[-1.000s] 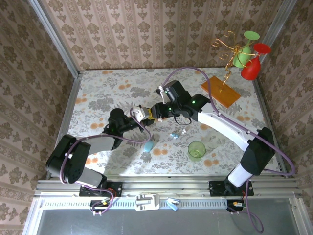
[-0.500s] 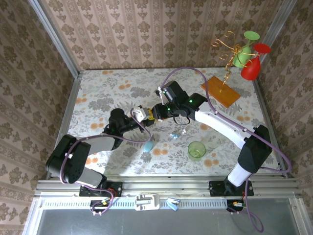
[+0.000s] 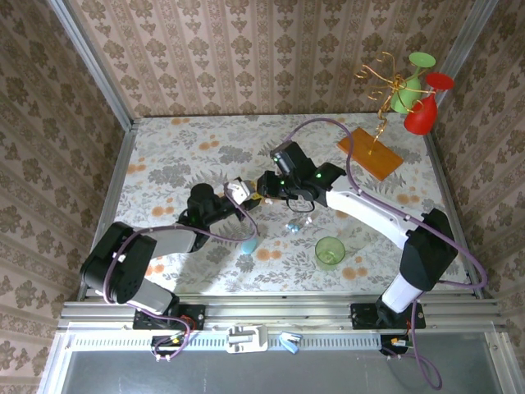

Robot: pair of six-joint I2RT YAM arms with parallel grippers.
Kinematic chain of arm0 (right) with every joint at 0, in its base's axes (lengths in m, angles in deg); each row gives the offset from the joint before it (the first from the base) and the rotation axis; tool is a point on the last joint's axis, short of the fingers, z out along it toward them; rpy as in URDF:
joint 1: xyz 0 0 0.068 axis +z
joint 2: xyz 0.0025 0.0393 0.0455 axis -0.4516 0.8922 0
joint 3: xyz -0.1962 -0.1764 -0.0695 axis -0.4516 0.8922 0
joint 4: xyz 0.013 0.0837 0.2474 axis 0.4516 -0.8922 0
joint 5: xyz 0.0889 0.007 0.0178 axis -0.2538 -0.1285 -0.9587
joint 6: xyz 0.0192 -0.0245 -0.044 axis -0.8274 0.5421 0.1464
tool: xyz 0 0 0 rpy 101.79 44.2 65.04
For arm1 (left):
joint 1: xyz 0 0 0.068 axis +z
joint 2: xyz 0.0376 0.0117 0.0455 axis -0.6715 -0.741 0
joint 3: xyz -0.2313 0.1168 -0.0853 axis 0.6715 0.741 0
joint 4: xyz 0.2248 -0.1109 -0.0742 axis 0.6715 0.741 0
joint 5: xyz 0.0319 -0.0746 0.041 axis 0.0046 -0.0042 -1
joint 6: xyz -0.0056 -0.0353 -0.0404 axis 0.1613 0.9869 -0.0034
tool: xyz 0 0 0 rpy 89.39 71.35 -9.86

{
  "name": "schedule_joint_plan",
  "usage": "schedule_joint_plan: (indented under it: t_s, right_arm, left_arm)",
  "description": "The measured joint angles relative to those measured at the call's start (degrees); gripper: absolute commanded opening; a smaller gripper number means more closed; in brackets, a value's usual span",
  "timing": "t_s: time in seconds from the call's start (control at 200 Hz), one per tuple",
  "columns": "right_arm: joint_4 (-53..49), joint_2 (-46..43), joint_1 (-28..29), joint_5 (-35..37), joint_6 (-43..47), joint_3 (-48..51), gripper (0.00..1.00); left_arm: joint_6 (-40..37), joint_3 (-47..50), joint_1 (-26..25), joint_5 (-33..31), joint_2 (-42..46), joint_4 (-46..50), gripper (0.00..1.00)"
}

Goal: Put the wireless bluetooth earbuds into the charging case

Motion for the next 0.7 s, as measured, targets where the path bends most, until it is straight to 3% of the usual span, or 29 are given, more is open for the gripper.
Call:
schedule_joint_plan:
  t_s: [0.11, 0.355, 0.7]
  right_arm:
    - [2.78, -1.03, 0.02, 0.66, -4.31, 2.32, 0.24]
    - [2.84, -4.17, 0.02, 1.46, -6.12, 4.17, 0.46]
    - [4.07, -10.38, -0.59, 2.89, -2.64, 8.04, 0.48]
  left_arm:
    - [-0.11, 0.0, -0.02, -0.59, -1.03, -1.36, 0.0]
    - [-0.02, 0.0, 0.04, -1.31, -1.29, -5.42, 0.0]
    - [1.55, 0.0, 0.24, -1.66, -1.27, -6.03, 0.0]
